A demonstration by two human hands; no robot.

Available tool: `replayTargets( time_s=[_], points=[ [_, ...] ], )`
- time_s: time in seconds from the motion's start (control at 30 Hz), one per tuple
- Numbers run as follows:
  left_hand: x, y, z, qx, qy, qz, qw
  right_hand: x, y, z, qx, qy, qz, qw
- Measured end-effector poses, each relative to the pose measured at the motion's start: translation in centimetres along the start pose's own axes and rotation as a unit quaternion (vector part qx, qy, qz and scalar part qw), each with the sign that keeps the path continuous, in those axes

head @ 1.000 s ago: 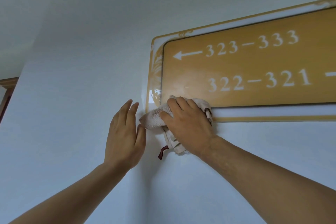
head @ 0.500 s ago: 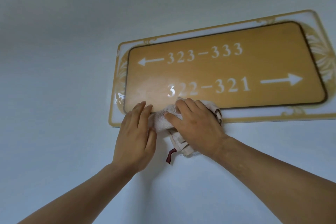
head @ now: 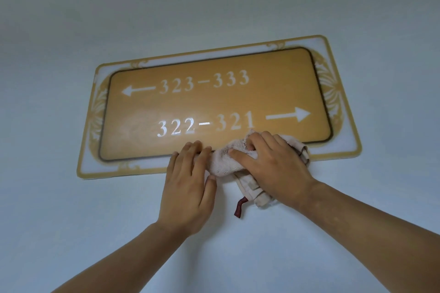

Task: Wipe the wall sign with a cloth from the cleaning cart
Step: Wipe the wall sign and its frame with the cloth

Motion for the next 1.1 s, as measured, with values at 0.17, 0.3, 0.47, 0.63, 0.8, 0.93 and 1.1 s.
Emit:
replayTargets(
  time_s=[0.17,0.3,0.47,0.63,0.8,0.93,1.1],
  points=[
    [-2.2,-1.1,3.5,0.023,0.009,0.039,0.999,2.1,3.2,4.6,-0.021,-0.008,-0.053,0.998],
    [-4.3,-2.3,6.9,-0.022,0.007,0.028,0.999,3.9,5.6,8.3,-0.042,0.008,-0.087,0.995],
    [-6.5,-4.2,11.5,-0.036,0.011,0.025,0.999,5.8,7.7,11.6,-0.053,0.015,-0.110,0.992],
    [-8.3,-5.5,15.3,-0.046,0.034,0.029,0.998,6.7,9.6,14.7,-0.075,0.011,-0.149,0.986],
    [-10.1,-6.5,18.5,-0.068,0.041,0.024,0.997,7.2,10.7,16.9,-0.068,-0.007,-0.173,0.983],
    [-11.0,-7.0,19.3,-0.069,0.000,0.014,0.998,7.6,11.6,19.3,-0.074,-0.016,-0.154,0.985],
    [-11.3,-6.6,19.4,-0.081,-0.033,0.002,0.996,7.1,12.3,19.4,-0.095,-0.019,-0.118,0.988]
  ],
)
Point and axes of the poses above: each hand's wrist, its own y-axis away from the middle knuckle, its own x-axis out of the back of the hand, z = x × y, the point moved 1 cm from there along -y, towards the middle knuckle, and after that the axes turned 1 degree about -x, right-handed, at the moved point
